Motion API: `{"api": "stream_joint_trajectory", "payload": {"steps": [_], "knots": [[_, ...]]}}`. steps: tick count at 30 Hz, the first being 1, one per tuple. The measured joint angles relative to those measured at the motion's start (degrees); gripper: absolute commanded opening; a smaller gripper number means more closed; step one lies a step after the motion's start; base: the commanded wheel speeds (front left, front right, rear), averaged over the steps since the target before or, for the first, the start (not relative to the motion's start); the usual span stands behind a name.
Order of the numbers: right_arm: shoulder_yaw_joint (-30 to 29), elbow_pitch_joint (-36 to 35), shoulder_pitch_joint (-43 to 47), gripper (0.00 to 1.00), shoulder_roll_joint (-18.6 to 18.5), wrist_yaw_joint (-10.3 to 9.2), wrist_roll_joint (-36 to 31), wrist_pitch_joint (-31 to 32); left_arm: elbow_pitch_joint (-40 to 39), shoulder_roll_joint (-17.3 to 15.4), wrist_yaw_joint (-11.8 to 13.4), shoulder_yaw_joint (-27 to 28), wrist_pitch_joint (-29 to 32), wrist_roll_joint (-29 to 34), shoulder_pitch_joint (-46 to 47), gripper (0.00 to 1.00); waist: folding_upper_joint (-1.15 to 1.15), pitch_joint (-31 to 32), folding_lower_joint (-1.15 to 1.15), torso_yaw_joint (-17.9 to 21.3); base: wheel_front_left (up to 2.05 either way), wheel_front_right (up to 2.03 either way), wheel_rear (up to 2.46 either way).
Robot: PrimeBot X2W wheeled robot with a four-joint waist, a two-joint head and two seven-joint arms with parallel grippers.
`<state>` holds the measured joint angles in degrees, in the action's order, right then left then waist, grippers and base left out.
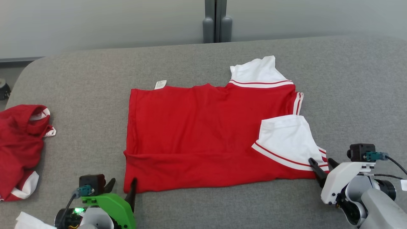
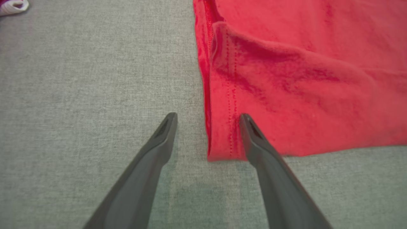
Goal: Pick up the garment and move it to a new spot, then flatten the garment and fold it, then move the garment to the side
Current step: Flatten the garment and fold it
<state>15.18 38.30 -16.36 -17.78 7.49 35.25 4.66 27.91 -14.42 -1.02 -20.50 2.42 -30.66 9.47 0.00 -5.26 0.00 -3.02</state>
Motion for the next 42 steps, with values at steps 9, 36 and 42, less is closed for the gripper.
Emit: {"api": "stream_joint_trajectory", "payload": {"steps": [9, 36, 42], "knots": [[3.8, 1.0, -2.2, 0.87, -0.8, -0.01, 2.8, 2.8, 5.4, 1.3, -2.0, -1.9, 4.8, -1.6, 3.0, 0.81, 0.0, -1.2, 0.0, 0.4, 0.0, 0.0, 0.0], [2.2, -15.6, 8.4, 0.0, -9.0, 0.05, 12.5, 10.4, -14.6, -6.3, 3.1, -1.6, 19.3, -5.3, -7.7, 0.0, 0.0, 2.1, 0.0, 0.8, 0.0, 0.0, 0.0], [-3.5, -19.6, 13.6, 0.0, -8.1, 0.05, 11.3, 16.1, -20.5, -7.3, 5.2, -1.6, 23.3, -7.1, -12.1, 0.0, 0.0, 1.7, 0.0, 1.3, 0.0, 0.0, 0.0]]}}
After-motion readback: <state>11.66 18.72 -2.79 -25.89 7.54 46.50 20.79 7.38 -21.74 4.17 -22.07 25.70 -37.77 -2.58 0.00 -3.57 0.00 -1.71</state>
